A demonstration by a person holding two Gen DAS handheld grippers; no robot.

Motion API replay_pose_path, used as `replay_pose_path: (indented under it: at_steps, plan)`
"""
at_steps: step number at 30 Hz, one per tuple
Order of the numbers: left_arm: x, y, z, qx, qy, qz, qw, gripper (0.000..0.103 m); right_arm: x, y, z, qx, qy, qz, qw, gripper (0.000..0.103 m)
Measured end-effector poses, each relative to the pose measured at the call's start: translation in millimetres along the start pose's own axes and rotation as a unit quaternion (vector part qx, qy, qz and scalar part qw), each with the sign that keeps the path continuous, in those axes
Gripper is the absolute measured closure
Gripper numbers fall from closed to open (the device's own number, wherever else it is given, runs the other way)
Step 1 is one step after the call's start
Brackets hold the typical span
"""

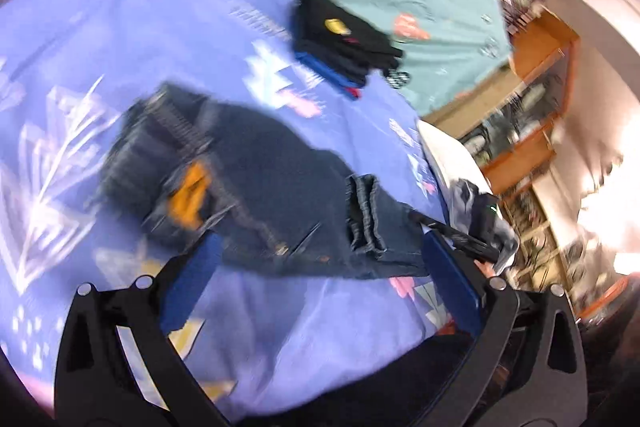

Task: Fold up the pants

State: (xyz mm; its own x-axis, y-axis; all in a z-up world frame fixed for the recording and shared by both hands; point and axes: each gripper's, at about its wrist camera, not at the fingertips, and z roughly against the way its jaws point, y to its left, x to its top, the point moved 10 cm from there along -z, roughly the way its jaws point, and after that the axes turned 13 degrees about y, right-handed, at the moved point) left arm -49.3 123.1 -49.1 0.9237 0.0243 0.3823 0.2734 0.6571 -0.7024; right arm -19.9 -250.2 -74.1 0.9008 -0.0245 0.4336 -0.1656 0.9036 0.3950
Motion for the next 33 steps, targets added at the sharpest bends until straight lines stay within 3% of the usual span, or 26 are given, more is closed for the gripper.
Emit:
replay_pose_path:
  at_steps: [1, 2, 6, 9, 17, 20, 22, 24, 26, 29, 30, 32, 33]
  plan:
    - [-2, 11, -2, -0.001, 0.005, 0.030, 0.9995, 0.002, 4, -4, 7, 0.024, -0.026, -0.016, 0.999, 0.027]
    - [-2, 19, -5, 0.000, 0.008, 0.050, 0.9987, 0.002, 7, -10, 9, 0.037, -0.041, -0.033, 0.998, 0.024]
    - [6, 60, -31, 0.052, 0.015, 0.134, 0.9895, 0.002, 10, -18, 4, 0.079, -0.048, -0.069, 0.993, 0.023]
    - [22, 65, -41, 0.089, 0.004, 0.141, 0.9860, 0.002, 7, -22, 9, 0.087, -0.053, -0.073, 0.992, 0.023]
    - [56, 78, -57, 0.088, -0.024, 0.210, 0.9734, 0.002, -3, -24, 12, 0.091, -0.060, -0.074, 0.991, 0.023]
    - [59, 79, -58, 0.088, -0.038, 0.203, 0.9744, 0.003, -5, -24, 13, 0.095, -0.060, -0.075, 0.991, 0.023]
    - [55, 79, -58, 0.096, -0.043, 0.198, 0.9746, 0.037, -6, -25, 13, 0.096, -0.061, -0.077, 0.990, 0.023]
    - [50, 81, -52, 0.096, -0.052, 0.201, 0.9736, 0.055, -6, -25, 13, 0.097, -0.062, -0.079, 0.990, 0.023]
    - [50, 79, -46, 0.086, -0.062, 0.206, 0.9729, 0.059, -6, -25, 13, 0.098, -0.062, -0.080, 0.990, 0.023]
    - [50, 79, -46, 0.085, -0.054, 0.215, 0.9715, 0.053, -6, -26, 14, 0.099, -0.064, -0.080, 0.990, 0.023]
    - [49, 85, -51, 0.073, -0.045, 0.234, 0.9685, 0.035, -6, -26, 14, 0.099, -0.064, -0.080, 0.990, 0.023]
    - [53, 89, -54, 0.066, -0.044, 0.247, 0.9657, 0.027, -6, -26, 14, 0.099, -0.064, -0.080, 0.990, 0.023]
    - [59, 84, -59, 0.063, -0.039, 0.235, 0.9692, 0.012, -6, -27, 14, 0.099, -0.063, -0.080, 0.990, 0.023]
